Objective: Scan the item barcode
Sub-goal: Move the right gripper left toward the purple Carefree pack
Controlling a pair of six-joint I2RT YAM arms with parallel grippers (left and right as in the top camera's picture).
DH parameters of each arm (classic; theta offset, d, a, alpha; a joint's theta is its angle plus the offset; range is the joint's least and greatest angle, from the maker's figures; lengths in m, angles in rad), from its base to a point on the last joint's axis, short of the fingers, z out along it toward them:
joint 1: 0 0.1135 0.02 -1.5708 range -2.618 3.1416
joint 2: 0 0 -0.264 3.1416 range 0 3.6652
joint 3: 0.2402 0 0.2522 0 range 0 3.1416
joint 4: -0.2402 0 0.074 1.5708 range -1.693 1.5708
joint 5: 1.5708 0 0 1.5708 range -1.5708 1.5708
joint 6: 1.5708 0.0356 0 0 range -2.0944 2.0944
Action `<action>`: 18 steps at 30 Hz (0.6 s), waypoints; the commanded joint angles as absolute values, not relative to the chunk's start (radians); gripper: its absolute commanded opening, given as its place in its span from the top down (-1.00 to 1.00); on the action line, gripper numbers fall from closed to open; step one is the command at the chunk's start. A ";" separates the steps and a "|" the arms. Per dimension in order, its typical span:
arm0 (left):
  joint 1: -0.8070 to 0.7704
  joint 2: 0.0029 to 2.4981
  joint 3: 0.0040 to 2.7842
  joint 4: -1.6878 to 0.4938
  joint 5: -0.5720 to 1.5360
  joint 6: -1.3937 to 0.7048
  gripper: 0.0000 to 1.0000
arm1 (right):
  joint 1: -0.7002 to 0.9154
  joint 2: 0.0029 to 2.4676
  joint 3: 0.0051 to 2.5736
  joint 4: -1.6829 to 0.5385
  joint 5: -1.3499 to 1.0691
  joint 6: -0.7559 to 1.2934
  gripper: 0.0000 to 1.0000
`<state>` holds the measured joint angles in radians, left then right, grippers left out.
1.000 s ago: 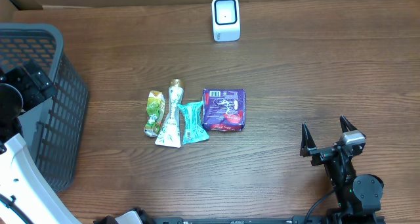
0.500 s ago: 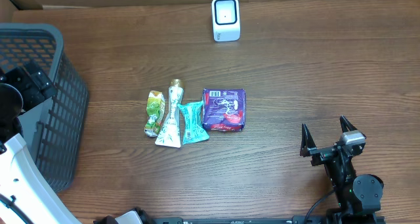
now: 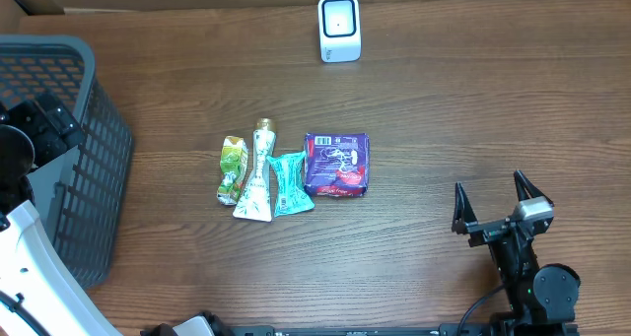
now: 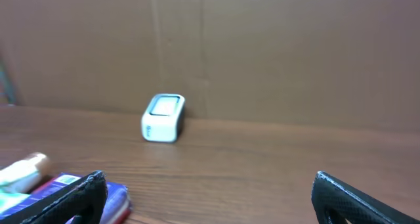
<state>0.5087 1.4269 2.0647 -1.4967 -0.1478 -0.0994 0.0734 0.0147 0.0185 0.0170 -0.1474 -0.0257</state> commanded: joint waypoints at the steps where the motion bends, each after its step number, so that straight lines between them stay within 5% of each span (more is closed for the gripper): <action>1: 0.510 1.427 2.075 -1.495 -0.157 -0.113 -0.99 | 0.078 0.003 0.009 0.051 -0.272 -0.022 -1.00; 9: 0.510 1.427 2.075 -1.495 -0.157 -0.113 -0.99 | 0.077 0.076 0.144 0.072 -0.377 0.136 -1.00; 18: 0.510 1.427 2.075 -1.495 -0.157 -0.113 -0.99 | 0.077 0.539 0.466 -0.040 -0.709 0.244 -1.00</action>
